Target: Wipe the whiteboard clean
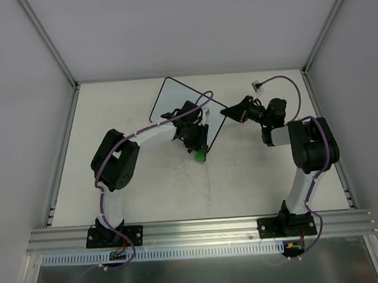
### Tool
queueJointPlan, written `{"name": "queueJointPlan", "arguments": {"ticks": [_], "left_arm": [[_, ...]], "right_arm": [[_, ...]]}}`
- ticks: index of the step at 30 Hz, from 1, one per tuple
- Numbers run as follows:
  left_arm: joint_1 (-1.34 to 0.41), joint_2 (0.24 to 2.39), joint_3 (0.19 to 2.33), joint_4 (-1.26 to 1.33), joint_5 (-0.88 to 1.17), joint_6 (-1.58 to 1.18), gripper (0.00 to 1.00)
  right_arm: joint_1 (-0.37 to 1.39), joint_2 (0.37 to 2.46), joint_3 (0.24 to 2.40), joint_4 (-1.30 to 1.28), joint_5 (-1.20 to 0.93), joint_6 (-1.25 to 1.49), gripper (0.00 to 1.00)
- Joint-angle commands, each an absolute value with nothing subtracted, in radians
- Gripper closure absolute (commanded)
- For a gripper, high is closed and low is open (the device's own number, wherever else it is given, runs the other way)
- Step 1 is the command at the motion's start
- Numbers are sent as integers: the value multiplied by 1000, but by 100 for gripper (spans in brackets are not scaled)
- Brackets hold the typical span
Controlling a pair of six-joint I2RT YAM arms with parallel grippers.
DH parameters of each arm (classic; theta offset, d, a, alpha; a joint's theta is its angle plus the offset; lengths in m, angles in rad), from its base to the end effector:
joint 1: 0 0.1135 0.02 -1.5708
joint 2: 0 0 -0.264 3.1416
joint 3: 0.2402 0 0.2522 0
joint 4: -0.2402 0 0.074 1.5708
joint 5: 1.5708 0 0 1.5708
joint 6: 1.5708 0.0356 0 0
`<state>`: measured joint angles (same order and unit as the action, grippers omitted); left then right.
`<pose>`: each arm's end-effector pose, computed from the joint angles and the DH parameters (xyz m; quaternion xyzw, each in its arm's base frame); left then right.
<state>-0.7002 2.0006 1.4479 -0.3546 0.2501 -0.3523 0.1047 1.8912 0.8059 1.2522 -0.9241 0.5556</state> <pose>0.3284 -0.2882 0.1905 0.2024 0.9169 -0.2643 0.2202 0.3597 0.0664 0.1913 -0.2026 0.6395 0.4939 0.5533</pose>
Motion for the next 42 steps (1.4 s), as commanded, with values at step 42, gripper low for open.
{"name": "queueJointPlan", "arguments": {"ticks": [42], "left_arm": [[-551, 1681, 1533, -348, 94, -270, 100]], "right_arm": [[146, 1848, 821, 1531, -1040, 581, 100]]}}
